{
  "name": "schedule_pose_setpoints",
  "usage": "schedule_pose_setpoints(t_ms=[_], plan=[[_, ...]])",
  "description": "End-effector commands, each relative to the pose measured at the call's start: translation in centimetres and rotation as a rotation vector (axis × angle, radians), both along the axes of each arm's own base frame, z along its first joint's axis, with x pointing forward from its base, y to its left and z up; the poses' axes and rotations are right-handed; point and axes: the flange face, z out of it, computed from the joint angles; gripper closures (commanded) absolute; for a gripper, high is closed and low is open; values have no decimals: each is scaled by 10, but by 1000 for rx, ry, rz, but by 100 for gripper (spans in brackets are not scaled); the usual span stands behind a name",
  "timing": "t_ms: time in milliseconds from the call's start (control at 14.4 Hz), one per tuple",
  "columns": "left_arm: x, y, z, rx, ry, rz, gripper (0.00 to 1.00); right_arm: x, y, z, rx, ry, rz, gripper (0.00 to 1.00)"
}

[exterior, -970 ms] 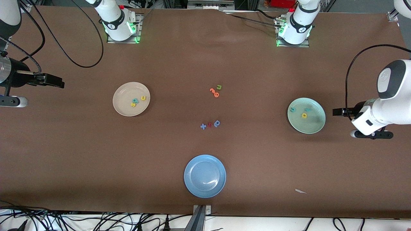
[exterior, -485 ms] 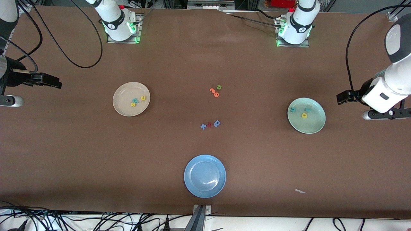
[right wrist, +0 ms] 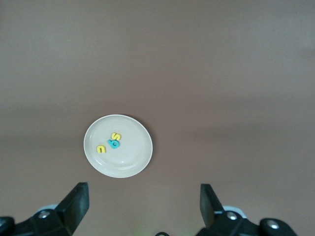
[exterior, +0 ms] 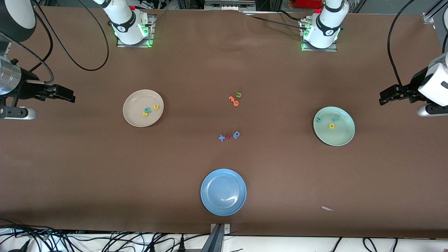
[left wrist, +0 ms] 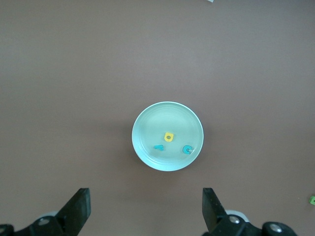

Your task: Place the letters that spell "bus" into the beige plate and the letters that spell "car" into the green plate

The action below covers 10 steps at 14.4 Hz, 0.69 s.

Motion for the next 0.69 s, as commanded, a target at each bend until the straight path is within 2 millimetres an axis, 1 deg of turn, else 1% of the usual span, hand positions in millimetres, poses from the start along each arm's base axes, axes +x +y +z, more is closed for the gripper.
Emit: schedule_pose_setpoints(t_ms=[0, 139, 277, 485, 623], plan=[[-8, -4, 1, -43, -9, -20, 0, -13, -1, 4, -9, 2, -8, 0], [-4, 1, -3, -47, -17, -11, 0, -15, -5, 2, -15, 22, -16, 0], [-3, 0, -4, -48, -13, -6, 0, -15, -5, 2, -18, 21, -15, 0], [-3, 2, -2, -48, -17, -7, 0, -14, -9, 0, -15, 25, -23, 0], [-3, 3, -2, -48, -16, -6, 0, -14, -9, 0, -15, 26, -22, 0]])
